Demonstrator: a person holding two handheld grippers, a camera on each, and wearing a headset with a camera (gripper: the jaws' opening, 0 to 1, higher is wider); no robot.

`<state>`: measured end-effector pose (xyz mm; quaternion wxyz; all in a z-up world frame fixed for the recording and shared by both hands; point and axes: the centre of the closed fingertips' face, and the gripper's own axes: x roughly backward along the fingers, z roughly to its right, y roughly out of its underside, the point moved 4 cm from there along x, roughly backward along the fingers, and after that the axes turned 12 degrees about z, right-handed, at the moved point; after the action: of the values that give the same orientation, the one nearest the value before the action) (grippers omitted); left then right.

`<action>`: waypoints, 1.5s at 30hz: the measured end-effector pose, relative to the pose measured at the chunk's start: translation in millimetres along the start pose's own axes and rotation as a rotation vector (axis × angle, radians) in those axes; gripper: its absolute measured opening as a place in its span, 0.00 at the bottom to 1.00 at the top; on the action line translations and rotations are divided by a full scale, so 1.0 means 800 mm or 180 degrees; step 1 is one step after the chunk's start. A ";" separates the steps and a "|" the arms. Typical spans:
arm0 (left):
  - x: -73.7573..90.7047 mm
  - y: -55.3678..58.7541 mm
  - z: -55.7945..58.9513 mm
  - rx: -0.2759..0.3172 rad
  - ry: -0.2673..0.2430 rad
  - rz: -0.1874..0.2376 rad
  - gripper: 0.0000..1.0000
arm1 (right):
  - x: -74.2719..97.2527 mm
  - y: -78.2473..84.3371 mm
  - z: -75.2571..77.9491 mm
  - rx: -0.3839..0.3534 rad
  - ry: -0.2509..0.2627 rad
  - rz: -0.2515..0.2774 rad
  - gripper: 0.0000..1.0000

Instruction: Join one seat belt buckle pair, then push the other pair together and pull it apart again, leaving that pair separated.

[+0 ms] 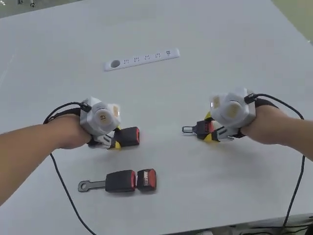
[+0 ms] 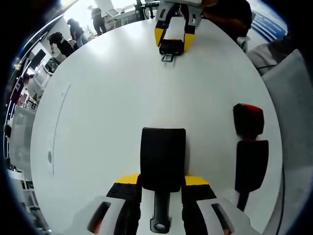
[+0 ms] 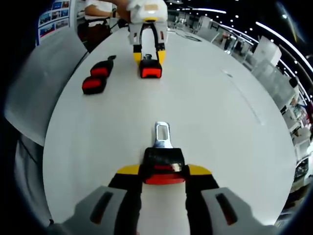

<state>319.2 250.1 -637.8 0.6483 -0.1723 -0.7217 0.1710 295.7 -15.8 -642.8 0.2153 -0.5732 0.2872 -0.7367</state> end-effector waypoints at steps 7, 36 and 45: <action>0.000 -0.001 0.000 0.0067 -0.0037 -0.0110 0.31 | 0.002 -0.004 0.004 -0.0028 0.0082 -0.0160 0.36; 0.112 0.029 0.155 0.1411 -0.1017 0.0966 0.74 | 0.095 -0.012 -0.115 -0.1238 0.0968 0.0850 0.77; 0.125 0.059 0.188 0.1558 -0.1056 0.0981 0.93 | 0.114 -0.020 -0.154 -0.1347 0.0966 0.0880 0.94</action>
<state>160.9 335.5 -587.7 0.5106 -0.0885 -0.7204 0.4610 153.7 -41.0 -588.5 0.1438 -0.4440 0.5388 -0.7013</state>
